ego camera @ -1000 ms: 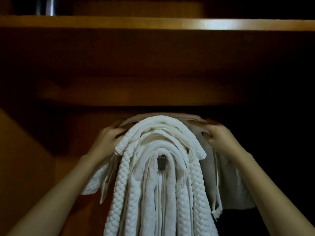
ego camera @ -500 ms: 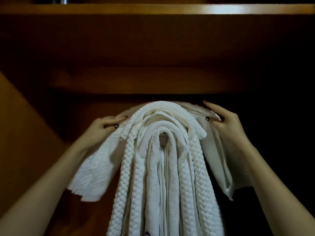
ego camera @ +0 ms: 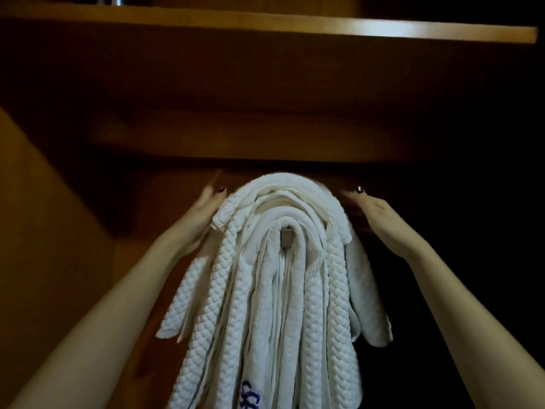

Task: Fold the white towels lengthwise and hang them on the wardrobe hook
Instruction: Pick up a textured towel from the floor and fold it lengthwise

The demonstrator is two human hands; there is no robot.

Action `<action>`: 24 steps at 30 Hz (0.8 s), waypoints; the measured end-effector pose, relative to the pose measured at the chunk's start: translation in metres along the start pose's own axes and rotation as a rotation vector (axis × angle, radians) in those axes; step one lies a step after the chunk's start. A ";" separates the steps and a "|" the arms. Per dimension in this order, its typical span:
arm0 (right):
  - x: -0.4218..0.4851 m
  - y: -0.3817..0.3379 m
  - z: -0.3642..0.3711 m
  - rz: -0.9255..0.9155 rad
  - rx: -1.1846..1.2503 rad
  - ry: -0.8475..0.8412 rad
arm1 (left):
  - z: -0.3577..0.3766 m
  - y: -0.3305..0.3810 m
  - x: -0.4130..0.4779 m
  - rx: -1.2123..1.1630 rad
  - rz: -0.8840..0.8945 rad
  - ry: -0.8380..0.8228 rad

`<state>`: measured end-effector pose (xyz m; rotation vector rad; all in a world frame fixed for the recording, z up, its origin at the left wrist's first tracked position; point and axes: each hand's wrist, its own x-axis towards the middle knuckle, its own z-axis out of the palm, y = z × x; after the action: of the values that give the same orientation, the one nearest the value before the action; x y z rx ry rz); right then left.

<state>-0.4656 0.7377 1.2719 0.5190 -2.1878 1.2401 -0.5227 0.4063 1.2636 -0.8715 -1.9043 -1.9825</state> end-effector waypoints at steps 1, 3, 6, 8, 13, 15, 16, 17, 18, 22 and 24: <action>0.001 -0.004 0.008 -0.019 0.031 -0.035 | 0.005 0.003 -0.001 0.056 -0.035 -0.038; 0.001 -0.005 0.026 -0.047 0.006 -0.105 | 0.013 -0.001 -0.004 0.092 -0.042 -0.061; -0.002 0.003 0.039 0.046 0.181 -0.134 | 0.021 -0.018 -0.009 -0.101 -0.050 -0.092; -0.004 0.009 0.043 0.098 0.284 -0.149 | 0.024 -0.026 -0.012 -0.150 -0.077 -0.103; -0.011 0.005 0.053 0.129 0.257 -0.108 | 0.031 -0.017 -0.021 -0.021 -0.141 -0.034; -0.015 -0.003 0.049 0.162 0.236 -0.103 | 0.027 -0.003 -0.024 0.119 -0.178 -0.023; -0.018 -0.007 0.046 0.169 0.224 -0.099 | 0.022 0.005 -0.026 0.211 -0.180 -0.045; -0.021 -0.011 0.042 0.167 0.198 -0.092 | 0.016 0.013 -0.029 0.304 -0.160 -0.087; -0.026 -0.015 0.039 0.163 0.146 -0.083 | 0.011 0.021 -0.033 0.382 -0.125 -0.131; -0.069 -0.020 0.040 0.137 -0.115 -0.021 | 0.001 0.018 -0.068 0.742 0.048 -0.037; -0.102 -0.018 0.047 0.136 -0.177 0.047 | 0.001 0.005 -0.096 0.853 0.123 0.022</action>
<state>-0.3907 0.6934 1.1981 0.2712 -2.2972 1.1005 -0.4442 0.3855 1.2118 -0.6697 -2.2895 -0.9187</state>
